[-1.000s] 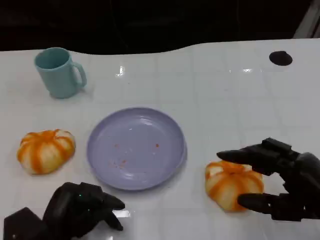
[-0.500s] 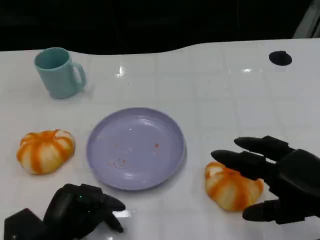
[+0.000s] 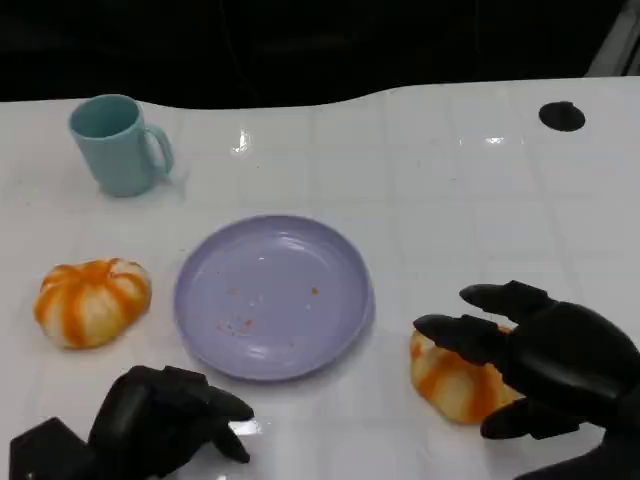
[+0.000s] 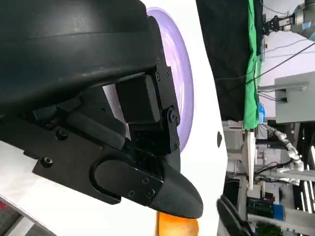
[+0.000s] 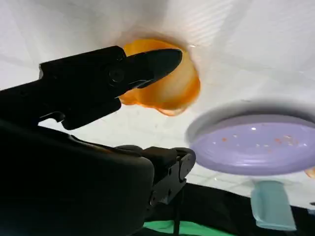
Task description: Grasp the bread from the table and place it into the plate.
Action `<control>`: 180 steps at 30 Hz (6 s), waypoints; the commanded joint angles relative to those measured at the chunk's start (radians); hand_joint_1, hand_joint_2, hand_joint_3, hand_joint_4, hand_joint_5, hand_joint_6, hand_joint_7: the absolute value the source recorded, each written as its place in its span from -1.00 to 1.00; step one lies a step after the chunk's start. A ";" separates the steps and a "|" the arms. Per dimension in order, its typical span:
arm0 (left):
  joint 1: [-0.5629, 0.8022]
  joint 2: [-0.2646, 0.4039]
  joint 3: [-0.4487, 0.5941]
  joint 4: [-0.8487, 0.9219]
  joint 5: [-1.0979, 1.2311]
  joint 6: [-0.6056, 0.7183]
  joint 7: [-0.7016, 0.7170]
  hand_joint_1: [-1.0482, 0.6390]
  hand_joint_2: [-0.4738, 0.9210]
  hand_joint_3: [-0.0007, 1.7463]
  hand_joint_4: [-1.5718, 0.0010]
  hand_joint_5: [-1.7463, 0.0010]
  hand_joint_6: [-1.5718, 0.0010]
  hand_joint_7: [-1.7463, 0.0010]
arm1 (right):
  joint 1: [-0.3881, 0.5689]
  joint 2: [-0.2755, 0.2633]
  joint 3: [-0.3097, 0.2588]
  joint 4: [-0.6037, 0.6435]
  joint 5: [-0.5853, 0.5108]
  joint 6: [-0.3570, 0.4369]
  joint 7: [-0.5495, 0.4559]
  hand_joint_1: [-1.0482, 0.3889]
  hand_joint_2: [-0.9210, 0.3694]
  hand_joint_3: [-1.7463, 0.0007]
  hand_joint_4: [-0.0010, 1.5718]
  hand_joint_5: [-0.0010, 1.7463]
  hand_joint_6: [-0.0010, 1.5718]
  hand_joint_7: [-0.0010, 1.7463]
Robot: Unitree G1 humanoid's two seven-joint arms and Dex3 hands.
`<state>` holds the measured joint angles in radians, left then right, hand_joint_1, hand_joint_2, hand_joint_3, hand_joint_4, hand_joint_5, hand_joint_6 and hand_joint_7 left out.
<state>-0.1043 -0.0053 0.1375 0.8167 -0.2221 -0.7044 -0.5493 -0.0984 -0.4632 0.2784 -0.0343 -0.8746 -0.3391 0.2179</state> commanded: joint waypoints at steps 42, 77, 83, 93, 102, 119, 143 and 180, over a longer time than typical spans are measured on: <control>0.025 0.004 -0.009 -0.038 0.002 0.020 0.028 -1.00 0.99 -1.00 -0.77 0.03 -1.00 0.75 | -0.296 0.133 0.175 0.757 0.016 -0.288 -0.956 0.32 0.00 -0.49 0.22 1.00 -0.03 0.99; 0.027 0.000 -0.023 -0.032 0.027 0.001 0.040 -1.00 0.99 -1.00 -0.78 0.03 -1.00 0.74 | -0.540 0.413 0.175 0.846 0.170 -0.234 -0.739 0.40 0.14 -0.65 0.26 1.00 0.07 0.83; 0.024 0.000 -0.029 -0.016 0.042 -0.017 0.044 -1.00 1.00 -0.99 -0.77 0.04 -1.00 0.74 | -0.609 0.475 0.189 0.979 0.173 -0.225 -0.747 0.37 0.06 -0.60 0.18 1.00 0.09 0.70; 0.026 -0.007 -0.028 -0.021 0.040 -0.012 0.047 -1.00 1.00 -0.99 -0.77 0.03 -1.00 0.75 | -0.654 0.479 0.244 1.039 0.143 -0.166 -0.647 0.04 -0.77 0.59 -0.48 -0.34 -0.13 -0.91; 0.026 -0.009 -0.027 -0.024 0.037 -0.017 0.046 -1.00 1.00 -1.00 -0.77 0.04 -1.00 0.75 | -0.594 0.416 0.263 0.887 0.160 -0.122 -0.472 -0.35 -1.00 0.80 -1.00 -0.56 -0.60 -1.00; 0.025 -0.008 -0.023 -0.025 0.039 -0.018 0.056 -1.00 1.00 -0.99 -0.77 0.03 -1.00 0.74 | -0.354 0.284 0.172 0.475 0.322 -0.168 -0.277 -0.33 -1.00 0.76 -0.98 -0.57 -0.64 -0.99; 0.026 -0.006 -0.017 -0.011 0.022 0.000 0.041 -1.00 0.97 -1.00 -0.79 0.05 -1.00 0.73 | 0.045 0.335 -0.088 0.391 0.991 -0.543 0.029 -0.04 -0.98 0.78 -0.25 0.16 -0.11 -0.41; 0.014 0.015 -0.004 0.010 -0.001 -0.001 0.019 -1.00 0.96 -1.00 -0.78 0.06 -1.00 0.74 | 0.169 0.428 -0.200 0.410 1.059 -0.566 0.114 0.27 0.03 -0.83 0.28 1.00 0.02 0.97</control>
<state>-0.0853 -0.0108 0.1244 0.8142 -0.2161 -0.7066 -0.5240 0.0797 -0.0325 0.0948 0.3673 0.1812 -0.9038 0.3306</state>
